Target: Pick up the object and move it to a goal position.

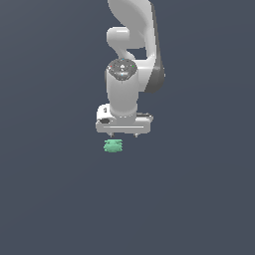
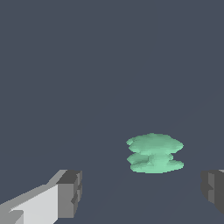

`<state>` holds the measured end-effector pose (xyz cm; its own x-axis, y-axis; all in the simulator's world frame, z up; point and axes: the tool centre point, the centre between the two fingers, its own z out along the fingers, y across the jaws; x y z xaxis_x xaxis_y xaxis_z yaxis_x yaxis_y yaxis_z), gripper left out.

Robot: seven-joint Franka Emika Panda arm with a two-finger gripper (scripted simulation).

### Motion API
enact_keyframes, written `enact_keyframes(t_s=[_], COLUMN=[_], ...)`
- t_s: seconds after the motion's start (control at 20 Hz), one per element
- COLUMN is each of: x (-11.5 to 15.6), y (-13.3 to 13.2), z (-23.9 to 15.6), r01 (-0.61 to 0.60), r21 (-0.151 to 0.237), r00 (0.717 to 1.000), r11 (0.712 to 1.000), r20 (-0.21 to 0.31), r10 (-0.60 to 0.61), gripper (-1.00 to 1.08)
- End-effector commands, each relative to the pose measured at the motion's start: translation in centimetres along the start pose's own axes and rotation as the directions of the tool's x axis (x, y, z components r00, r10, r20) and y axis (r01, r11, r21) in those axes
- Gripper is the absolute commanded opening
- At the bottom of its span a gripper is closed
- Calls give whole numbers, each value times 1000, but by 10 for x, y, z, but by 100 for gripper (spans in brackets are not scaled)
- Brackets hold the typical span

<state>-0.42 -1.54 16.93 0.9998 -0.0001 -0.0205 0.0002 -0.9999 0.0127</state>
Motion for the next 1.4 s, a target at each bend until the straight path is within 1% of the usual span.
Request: enact_keyframes(t_s=[0.0,0.45,0.75,1.05,1.35], x=[0,5,5,4,2], y=[0,9,9,10,12], z=[0,-16,-15,-11,-3], r01=[0,41,35,-26,-140], r21=[0,-17,-16,-11,-3], r00=[1000,999,999,999,990], r11=[1000,999,999,1000,990], r20=[0,-19,-19,-19,-17], r10=[0,-41,-36,25,140], gripper=[100,100,100,100,100])
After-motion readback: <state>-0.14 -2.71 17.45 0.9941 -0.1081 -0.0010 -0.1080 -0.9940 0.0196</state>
